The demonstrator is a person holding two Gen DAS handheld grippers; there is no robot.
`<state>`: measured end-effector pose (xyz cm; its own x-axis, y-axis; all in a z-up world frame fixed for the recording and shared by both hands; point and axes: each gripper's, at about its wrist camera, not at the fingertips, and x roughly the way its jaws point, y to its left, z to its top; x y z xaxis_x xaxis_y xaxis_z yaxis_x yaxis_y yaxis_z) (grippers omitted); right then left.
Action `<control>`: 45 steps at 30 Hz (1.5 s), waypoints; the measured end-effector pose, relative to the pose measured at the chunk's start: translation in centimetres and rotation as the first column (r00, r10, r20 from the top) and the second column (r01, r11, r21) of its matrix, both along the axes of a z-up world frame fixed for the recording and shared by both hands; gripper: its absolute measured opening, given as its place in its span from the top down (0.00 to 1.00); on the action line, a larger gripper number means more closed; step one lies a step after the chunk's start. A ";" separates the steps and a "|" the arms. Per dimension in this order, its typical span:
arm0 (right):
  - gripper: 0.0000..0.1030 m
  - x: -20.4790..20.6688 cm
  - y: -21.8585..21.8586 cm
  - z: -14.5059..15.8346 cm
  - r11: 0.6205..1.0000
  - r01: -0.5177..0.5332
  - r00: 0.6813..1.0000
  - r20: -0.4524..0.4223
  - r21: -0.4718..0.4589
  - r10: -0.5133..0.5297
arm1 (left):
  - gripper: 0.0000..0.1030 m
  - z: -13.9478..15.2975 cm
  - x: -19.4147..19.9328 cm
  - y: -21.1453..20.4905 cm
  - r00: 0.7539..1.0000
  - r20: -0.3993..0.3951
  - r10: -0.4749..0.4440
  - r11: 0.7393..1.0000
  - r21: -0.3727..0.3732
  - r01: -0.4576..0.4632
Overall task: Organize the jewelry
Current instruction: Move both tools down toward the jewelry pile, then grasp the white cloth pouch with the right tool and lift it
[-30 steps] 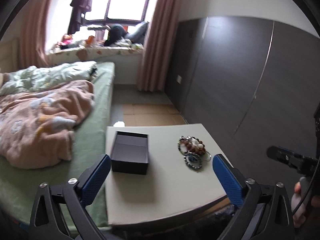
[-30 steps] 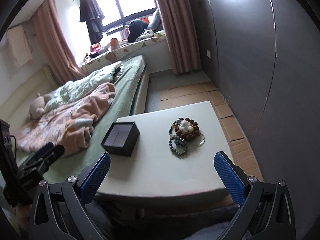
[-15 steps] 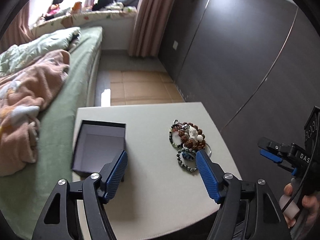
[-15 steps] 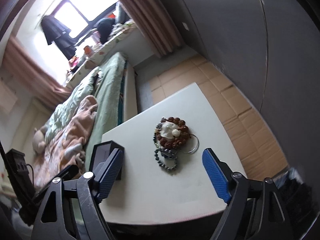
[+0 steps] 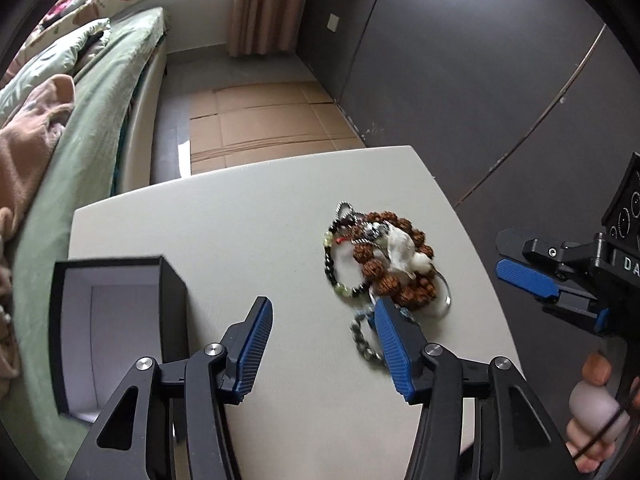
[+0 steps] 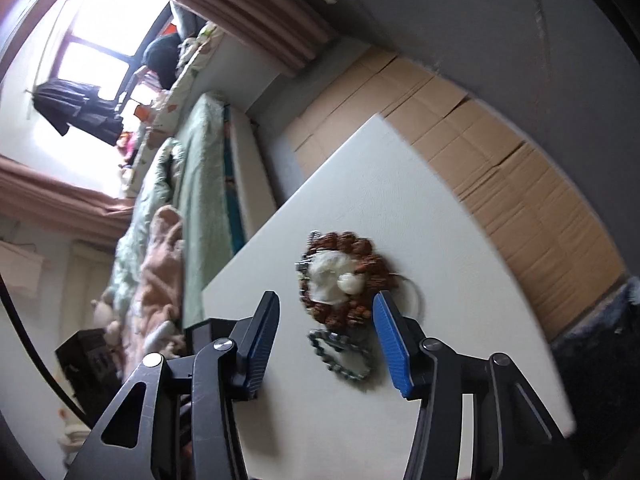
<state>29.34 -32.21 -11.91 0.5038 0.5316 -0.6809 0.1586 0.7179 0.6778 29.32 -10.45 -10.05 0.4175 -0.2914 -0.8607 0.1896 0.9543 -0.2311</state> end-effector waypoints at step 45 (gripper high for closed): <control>0.85 -0.5 1.5 2.0 0.998 -0.016 0.980 0.198 -0.064 0.028 | 0.47 -2.8 0.7 0.8 0.999 0.005 0.049 0.997 0.052 -0.049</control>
<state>28.85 -30.72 -9.93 0.6207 0.5042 -0.6004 0.0092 0.7610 0.6487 29.99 -9.68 -12.84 0.4334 -0.2251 -0.8726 0.1427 0.9732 -0.1802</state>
